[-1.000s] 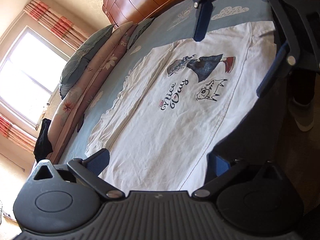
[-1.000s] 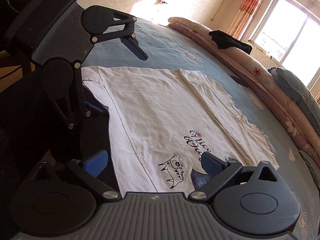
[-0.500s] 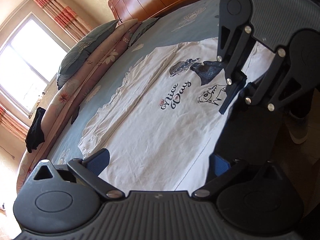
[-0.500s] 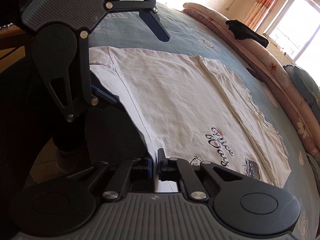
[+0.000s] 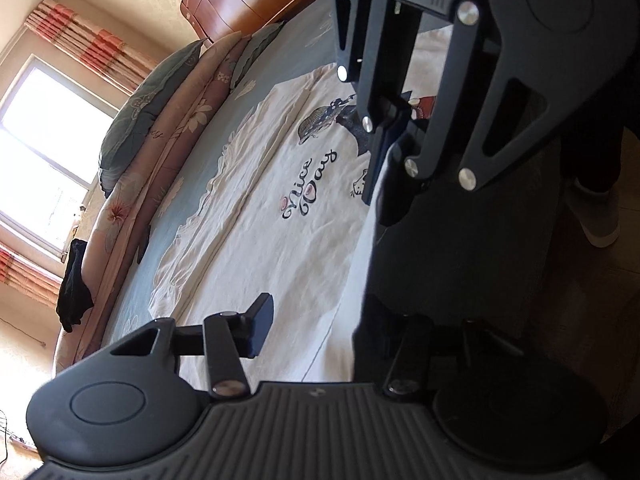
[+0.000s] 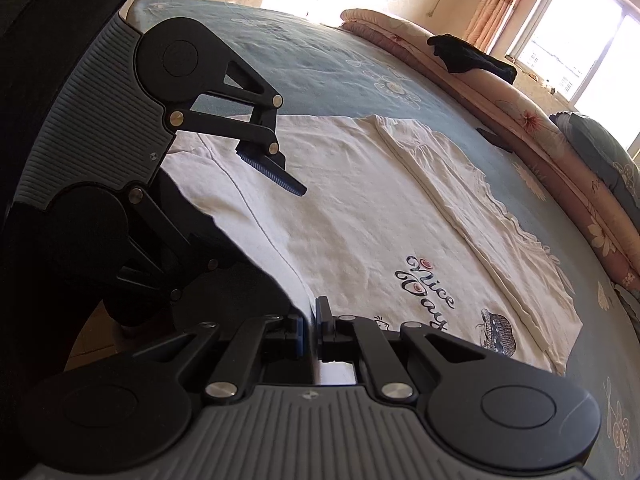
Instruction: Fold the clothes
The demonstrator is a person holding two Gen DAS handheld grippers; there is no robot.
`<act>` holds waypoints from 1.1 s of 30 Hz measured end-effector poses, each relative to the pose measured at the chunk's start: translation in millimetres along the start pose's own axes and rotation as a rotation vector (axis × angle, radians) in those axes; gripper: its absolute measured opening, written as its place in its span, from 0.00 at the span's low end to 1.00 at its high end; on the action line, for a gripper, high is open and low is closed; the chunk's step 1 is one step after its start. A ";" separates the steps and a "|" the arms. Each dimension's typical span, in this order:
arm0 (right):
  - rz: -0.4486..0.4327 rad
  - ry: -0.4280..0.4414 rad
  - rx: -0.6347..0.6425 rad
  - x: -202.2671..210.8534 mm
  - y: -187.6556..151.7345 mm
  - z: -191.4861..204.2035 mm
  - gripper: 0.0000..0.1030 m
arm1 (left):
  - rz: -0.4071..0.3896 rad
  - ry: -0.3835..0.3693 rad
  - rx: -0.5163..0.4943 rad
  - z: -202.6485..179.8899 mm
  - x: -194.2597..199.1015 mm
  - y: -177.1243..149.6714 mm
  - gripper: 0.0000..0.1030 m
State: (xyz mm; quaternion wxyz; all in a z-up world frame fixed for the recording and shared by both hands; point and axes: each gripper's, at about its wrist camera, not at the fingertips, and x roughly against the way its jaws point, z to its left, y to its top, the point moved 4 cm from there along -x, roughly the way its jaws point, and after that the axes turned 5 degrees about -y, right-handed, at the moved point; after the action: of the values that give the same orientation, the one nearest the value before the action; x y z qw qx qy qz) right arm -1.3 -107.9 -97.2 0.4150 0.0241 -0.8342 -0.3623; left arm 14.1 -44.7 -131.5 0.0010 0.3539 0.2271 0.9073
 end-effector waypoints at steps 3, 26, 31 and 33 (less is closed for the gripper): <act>-0.004 0.002 -0.013 0.8 0.3 -2.8 0.07 | 0.038 0.043 -0.027 3.9 -0.3 -12.9 0.48; 0.047 -0.275 0.189 2.1 -52.8 -1.7 0.44 | 0.095 0.075 0.018 23.7 1.5 -38.9 0.05; 0.082 -0.267 0.213 4.8 -60.5 2.9 0.44 | 0.096 0.067 0.030 25.0 2.2 -38.8 0.06; 0.086 -0.296 0.229 4.8 -63.5 -0.5 0.44 | 0.097 0.064 0.034 25.9 2.9 -39.0 0.06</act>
State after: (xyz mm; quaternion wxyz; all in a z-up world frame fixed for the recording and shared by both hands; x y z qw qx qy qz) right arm -20.6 -156.6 -133.4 0.2974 -0.0179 -0.9222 -0.2465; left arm 22.3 1.4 -129.0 -0.0562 0.3355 0.2250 0.9131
